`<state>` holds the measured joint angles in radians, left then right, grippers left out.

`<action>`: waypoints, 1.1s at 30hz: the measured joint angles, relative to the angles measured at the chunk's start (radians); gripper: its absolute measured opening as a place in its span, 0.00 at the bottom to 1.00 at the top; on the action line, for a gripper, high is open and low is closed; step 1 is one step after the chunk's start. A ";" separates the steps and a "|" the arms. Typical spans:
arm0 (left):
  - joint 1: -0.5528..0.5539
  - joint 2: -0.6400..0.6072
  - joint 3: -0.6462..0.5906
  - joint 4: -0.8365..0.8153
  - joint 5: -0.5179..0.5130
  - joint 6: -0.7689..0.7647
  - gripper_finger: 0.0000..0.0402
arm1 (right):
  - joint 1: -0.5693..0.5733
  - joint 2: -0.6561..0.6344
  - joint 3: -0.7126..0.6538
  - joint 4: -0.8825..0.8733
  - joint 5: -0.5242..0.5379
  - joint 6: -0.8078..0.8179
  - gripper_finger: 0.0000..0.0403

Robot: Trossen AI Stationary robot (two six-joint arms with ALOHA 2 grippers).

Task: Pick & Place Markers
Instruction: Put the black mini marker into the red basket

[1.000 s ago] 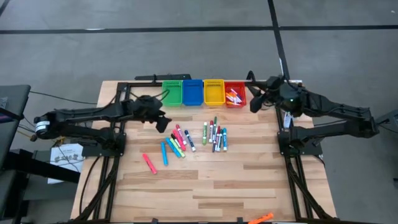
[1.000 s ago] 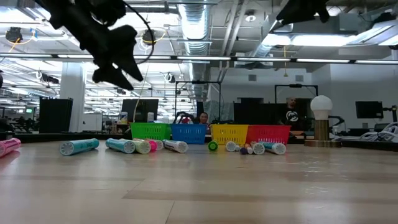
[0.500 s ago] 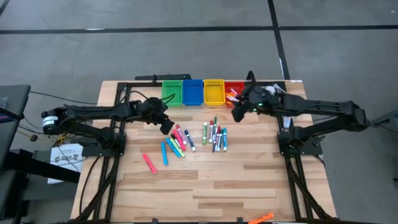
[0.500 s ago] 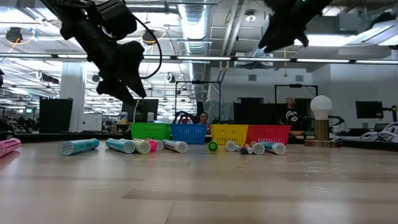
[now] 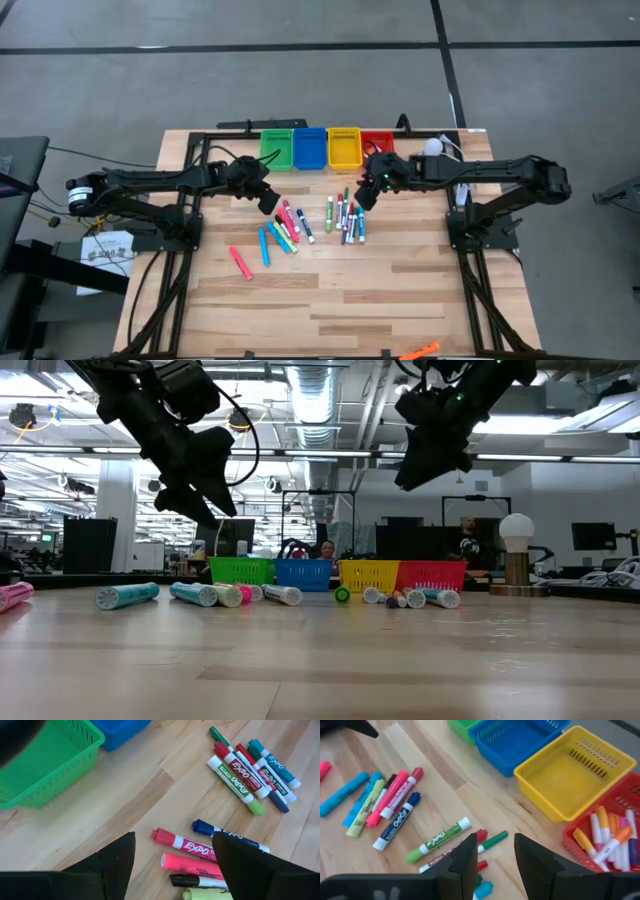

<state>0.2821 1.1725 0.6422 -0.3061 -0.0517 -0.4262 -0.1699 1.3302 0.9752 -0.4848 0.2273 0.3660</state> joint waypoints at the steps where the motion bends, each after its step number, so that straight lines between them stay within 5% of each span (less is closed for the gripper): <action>1: 0.000 0.000 0.000 0.000 0.000 0.001 0.66 | 0.000 0.000 0.000 -0.001 -0.004 -0.003 0.29; 8: 0.000 0.000 0.000 0.000 0.013 0.080 0.66 | 0.000 -0.010 0.000 0.001 -0.004 -0.007 0.29; 33: -0.002 -0.001 0.000 -0.013 0.146 0.795 0.62 | 0.000 -0.009 0.001 0.000 -0.004 -0.008 0.29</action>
<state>0.2798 1.1717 0.6418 -0.3195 0.0944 0.3684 -0.1703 1.3209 0.9760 -0.4847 0.2237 0.3584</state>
